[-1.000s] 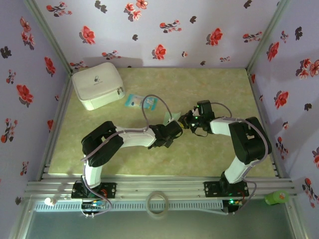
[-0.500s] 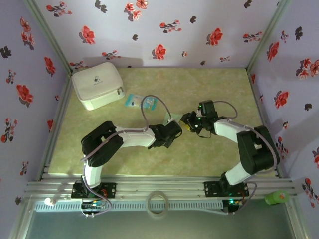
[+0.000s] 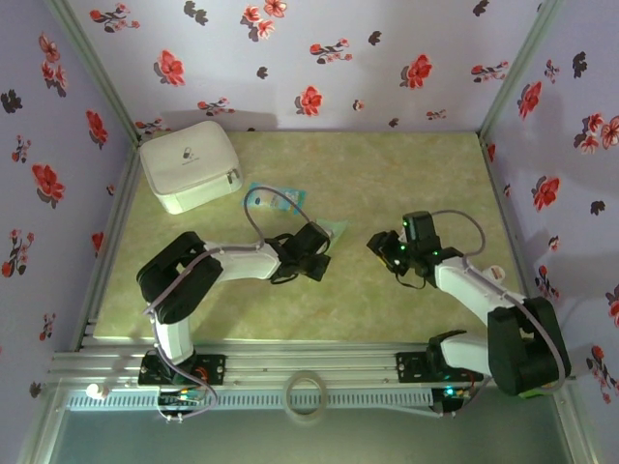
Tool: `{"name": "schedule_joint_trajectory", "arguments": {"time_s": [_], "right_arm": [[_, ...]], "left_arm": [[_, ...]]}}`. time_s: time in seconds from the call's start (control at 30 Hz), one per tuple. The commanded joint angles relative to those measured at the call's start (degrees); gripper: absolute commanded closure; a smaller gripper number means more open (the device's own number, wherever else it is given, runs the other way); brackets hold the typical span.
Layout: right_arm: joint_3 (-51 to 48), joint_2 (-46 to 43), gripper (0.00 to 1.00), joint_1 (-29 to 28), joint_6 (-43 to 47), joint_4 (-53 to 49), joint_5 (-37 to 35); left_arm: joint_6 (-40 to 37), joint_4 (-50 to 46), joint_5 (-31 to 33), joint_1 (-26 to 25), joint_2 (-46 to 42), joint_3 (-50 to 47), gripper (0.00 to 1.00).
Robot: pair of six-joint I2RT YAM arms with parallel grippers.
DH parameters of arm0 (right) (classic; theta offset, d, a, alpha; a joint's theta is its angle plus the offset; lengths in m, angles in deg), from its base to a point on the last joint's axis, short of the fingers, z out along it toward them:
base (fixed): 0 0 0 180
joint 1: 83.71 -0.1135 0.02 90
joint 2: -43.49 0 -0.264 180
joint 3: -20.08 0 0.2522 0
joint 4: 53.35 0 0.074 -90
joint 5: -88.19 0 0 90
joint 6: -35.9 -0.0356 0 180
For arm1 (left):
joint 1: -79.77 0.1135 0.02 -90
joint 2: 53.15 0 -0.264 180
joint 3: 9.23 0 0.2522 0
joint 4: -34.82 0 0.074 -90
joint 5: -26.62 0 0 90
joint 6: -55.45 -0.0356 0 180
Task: Fold a paper plane with a square sheet of paper (pick it up from the middle)
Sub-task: Fold the wing for the fifth time at the center of the table.
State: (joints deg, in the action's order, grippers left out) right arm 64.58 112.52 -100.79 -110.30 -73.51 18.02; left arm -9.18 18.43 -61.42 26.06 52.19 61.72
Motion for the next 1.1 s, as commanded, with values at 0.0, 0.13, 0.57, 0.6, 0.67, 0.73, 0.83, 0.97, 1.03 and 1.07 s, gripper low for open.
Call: {"name": "schedule_joint_trajectory", "arguments": {"time_s": [0.0, 0.13, 0.57, 0.6, 0.67, 0.73, 0.83, 0.97, 1.03, 1.07], "right_arm": [[-1.51, -2.74, 0.57, 0.23, -1.52, -1.05, -1.51], [-1.83, -4.29, 0.57, 0.26, -0.9, -3.36, -1.55], [0.65, -2.28, 0.57, 0.21, 1.83, -4.68, 1.16], [0.88, -1.55, 0.57, 0.13, 1.76, -4.67, 1.49], [0.99, -0.63, 0.57, -0.12, 1.36, -4.19, 1.65], [1.11, -0.34, 0.57, -0.41, 0.95, -3.98, 1.59], [1.06, -0.93, 0.57, -0.5, 1.49, -4.18, 0.81], [1.4, -0.66, 0.59, -0.5, 2.68, -4.31, -0.61], [1.69, 0.32, 0.59, -0.48, 3.13, -3.16, -0.69], [1.98, 1.09, 0.59, -0.45, 3.12, -2.46, -0.52]], "left_arm": [[2.17, 2.16, -4.45, 0.41, -1.54, -1.07, 1.0], [3.39, 1.47, -4.96, 0.69, -1.63, -1.11, 1.0], [7.82, -0.48, -5.54, 1.89, -3.65, -1.14, 1.0], [8.18, 0.01, -5.24, 2.17, -4.22, -1.85, 1.0], [8.31, 0.2, -5.36, 2.7, -4.77, -2.76, 1.0], [7.96, -0.51, -5.56, 2.86, -4.94, -3.0, 1.0], [7.06, -1.09, -5.92, 3.06, -4.95, -3.51, 1.0], [7.72, 1.91, -6.87, 3.76, -5.08, -5.8, 1.0], [7.3, 2.5, -7.23, 3.79, -4.71, -5.95, 1.0], [7.36, 2.45, -7.22, 3.79, -4.62, -5.91, 1.0]]}}
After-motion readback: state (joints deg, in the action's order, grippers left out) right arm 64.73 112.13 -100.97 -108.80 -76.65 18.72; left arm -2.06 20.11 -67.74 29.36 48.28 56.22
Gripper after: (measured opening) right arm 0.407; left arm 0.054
